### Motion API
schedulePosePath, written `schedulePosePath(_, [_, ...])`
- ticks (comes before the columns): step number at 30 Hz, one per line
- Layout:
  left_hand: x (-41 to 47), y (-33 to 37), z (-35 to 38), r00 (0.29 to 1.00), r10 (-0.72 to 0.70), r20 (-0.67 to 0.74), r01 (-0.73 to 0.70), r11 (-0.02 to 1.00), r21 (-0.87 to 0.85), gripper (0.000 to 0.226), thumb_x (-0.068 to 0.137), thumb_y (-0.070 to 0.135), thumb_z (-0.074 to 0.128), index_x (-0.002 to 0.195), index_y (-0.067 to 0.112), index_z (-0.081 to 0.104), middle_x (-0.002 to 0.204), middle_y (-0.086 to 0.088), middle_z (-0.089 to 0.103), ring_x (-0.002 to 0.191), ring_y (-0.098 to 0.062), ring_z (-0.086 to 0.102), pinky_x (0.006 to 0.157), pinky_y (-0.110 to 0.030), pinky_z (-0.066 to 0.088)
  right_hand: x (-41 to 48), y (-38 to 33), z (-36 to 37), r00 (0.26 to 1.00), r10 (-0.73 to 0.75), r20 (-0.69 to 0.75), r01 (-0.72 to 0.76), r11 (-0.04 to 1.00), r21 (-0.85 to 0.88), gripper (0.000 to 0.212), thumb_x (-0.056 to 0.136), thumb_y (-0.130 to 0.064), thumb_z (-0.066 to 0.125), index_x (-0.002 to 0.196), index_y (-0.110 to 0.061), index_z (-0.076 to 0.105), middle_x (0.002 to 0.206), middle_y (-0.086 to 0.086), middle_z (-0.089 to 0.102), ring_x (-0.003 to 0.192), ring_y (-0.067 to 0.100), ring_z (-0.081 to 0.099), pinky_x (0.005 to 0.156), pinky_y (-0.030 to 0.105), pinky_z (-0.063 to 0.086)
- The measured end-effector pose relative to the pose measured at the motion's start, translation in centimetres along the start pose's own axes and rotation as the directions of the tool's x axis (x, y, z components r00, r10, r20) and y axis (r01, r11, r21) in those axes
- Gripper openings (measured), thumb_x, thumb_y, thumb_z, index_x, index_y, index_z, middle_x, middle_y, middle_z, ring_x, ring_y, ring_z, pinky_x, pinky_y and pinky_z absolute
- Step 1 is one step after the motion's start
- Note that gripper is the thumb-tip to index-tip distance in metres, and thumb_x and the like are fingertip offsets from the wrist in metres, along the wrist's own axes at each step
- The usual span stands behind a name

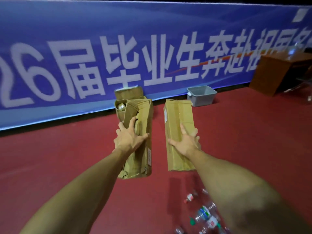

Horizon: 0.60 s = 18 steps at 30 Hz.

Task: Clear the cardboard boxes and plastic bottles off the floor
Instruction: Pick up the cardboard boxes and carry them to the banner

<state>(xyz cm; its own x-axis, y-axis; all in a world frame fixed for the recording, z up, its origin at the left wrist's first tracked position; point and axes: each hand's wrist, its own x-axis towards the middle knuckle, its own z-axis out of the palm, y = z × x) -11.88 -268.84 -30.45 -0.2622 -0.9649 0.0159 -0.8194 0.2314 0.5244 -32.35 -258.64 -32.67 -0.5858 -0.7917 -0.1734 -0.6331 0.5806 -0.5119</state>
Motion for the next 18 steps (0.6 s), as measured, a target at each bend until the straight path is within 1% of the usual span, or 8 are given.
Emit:
schedulePosePath(4, [9.3,-4.7,-1.6,0.996,-0.093,-0.005,0.093,0.995,0.044,0.092,0.078,0.074,0.062,0.152,0.045,0.016,0.149,-0.014,0.023,0.132,-0.038,0.037,0.101,-0.055,0.043,8.4,-7.3,3.8,0.996,-0.052,0.070,0.054,0.998,-0.035,0.098,0.083,-0.072,0.060,0.156,-0.050,-0.001,0.165,0.017,-0.013,0.150,0.044,0.010,0.113,0.054,0.033])
schedulePosePath(8, [21.0,-8.0,-2.9,0.989,-0.146,-0.029,0.148,0.986,0.081,0.090,0.079,0.073,0.061,0.152,0.044,0.018,0.149,-0.015,0.025,0.132,-0.038,0.038,0.101,-0.054,0.044,20.0,-16.0,6.0,0.983,-0.131,0.125,0.143,0.986,-0.091,0.098,0.084,-0.069,0.062,0.156,-0.048,-0.001,0.165,0.017,-0.012,0.150,0.044,0.010,0.113,0.055,0.032])
schedulePosePath(10, [26.2,-9.2,-4.1,0.986,-0.165,-0.038,0.168,0.980,0.107,0.089,0.080,0.074,0.060,0.153,0.043,0.018,0.153,-0.015,0.022,0.134,-0.038,0.037,0.101,-0.053,0.044,25.0,-20.4,6.4,0.976,-0.157,0.154,0.169,0.983,-0.068,0.098,0.084,-0.068,0.062,0.157,-0.047,0.000,0.165,0.017,-0.013,0.150,0.044,0.008,0.115,0.055,0.029])
schedulePosePath(13, [32.1,-10.6,-5.9,0.977,-0.212,-0.031,0.214,0.970,0.112,0.090,0.080,0.074,0.059,0.154,0.043,0.017,0.155,-0.016,0.020,0.135,-0.039,0.037,0.101,-0.052,0.044,30.3,-25.8,7.1,0.968,-0.169,0.188,0.184,0.981,-0.066,0.100,0.083,-0.070,0.064,0.158,-0.045,0.001,0.165,0.018,-0.013,0.150,0.045,0.007,0.116,0.056,0.026])
schedulePosePath(18, [42.5,-11.7,-8.1,0.961,-0.278,-0.011,0.277,0.952,0.131,0.093,0.081,0.073,0.058,0.156,0.042,0.012,0.157,-0.018,0.020,0.135,-0.040,0.038,0.100,-0.052,0.045,38.7,-32.2,7.8,0.947,-0.216,0.238,0.248,0.961,-0.118,0.102,0.080,-0.076,0.061,0.157,-0.048,0.000,0.165,0.017,-0.012,0.149,0.044,0.013,0.114,0.055,0.029])
